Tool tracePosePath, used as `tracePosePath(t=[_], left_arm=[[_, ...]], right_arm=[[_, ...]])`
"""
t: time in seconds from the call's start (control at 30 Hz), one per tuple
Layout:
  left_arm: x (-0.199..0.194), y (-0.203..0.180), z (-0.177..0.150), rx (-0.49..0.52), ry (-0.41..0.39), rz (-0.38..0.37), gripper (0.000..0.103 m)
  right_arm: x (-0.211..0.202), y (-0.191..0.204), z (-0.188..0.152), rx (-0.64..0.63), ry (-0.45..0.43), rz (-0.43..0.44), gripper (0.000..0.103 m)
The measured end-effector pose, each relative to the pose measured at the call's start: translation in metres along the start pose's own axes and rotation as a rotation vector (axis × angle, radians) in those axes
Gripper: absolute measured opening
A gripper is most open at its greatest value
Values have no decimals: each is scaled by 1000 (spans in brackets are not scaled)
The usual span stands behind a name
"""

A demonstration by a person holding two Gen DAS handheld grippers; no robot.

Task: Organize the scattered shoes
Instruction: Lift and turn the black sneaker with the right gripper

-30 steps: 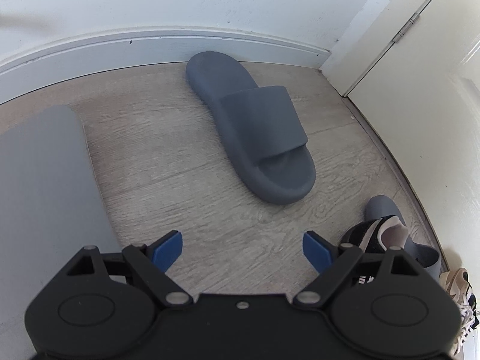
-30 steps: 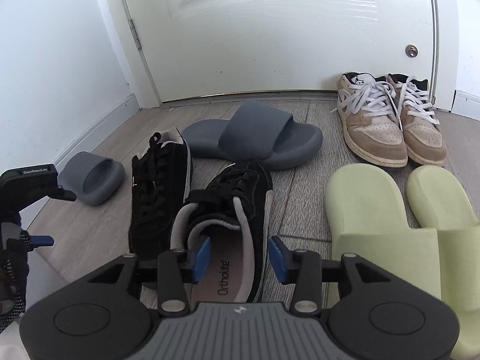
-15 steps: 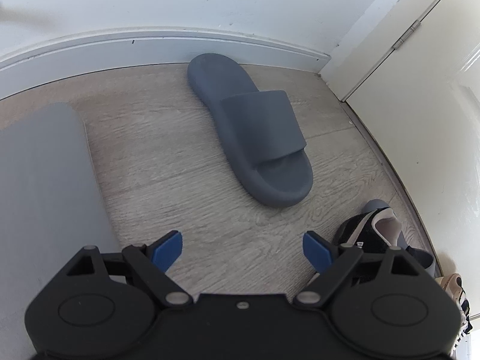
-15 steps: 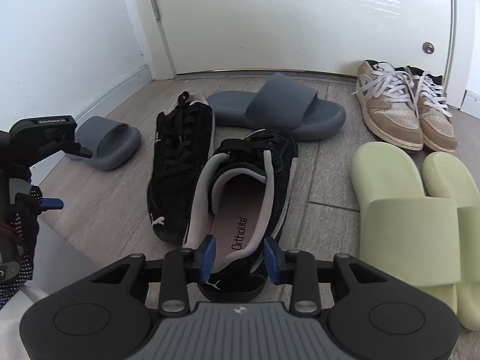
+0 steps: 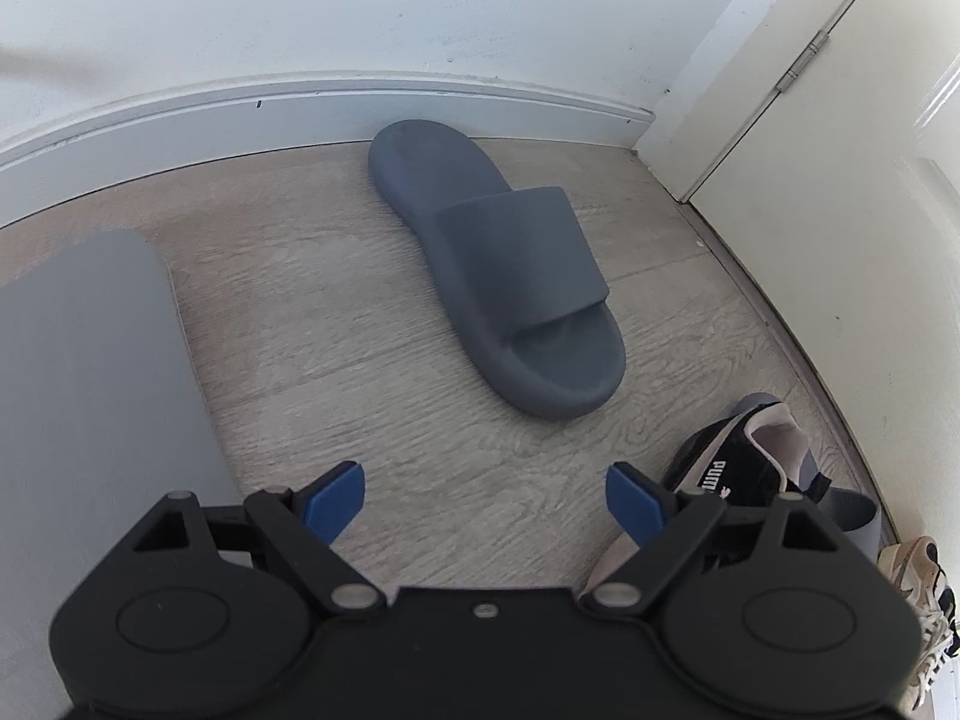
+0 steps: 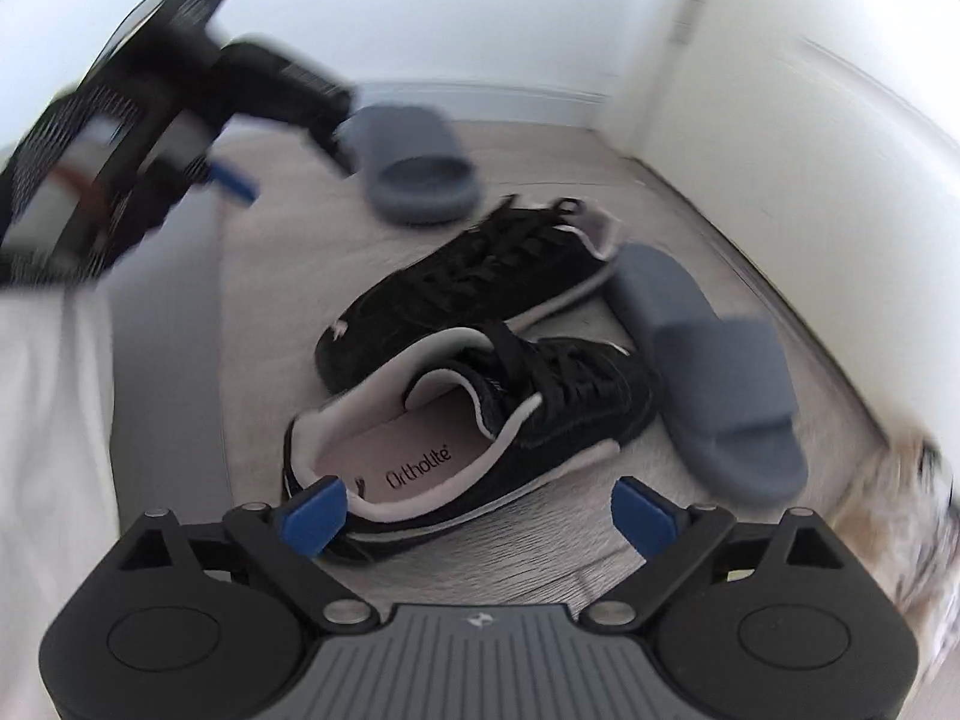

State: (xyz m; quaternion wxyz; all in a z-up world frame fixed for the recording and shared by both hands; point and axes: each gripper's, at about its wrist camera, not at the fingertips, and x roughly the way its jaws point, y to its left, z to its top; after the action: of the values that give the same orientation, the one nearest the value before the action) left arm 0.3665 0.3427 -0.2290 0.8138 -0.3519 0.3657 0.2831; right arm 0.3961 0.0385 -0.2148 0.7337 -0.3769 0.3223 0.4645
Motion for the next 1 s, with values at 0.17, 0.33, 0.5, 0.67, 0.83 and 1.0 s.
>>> tracePosePath(t=[0.17,0.33,0.5,0.67,0.83,1.0], left_arm=[[0,-1,1,2,2,2,88],[-1,-11,-1,53,-21,30,88],[2,-15,-3,92,-19,43,88],[6,-13,-3,82,7,33,88],[5,-16,-5,105,-1,36,88],[4,-17,-6,110,-4,35,88]], right_arm=[[13,-2,18,-355,72,65,103],[42,-1,-3,-857,189,-75,103],[61,-7,8,-946,144,34,102],[81,-9,21,-1058,166,179,102],[95,-5,29,-1117,199,273,102],[97,-8,31,-1032,194,296,99]])
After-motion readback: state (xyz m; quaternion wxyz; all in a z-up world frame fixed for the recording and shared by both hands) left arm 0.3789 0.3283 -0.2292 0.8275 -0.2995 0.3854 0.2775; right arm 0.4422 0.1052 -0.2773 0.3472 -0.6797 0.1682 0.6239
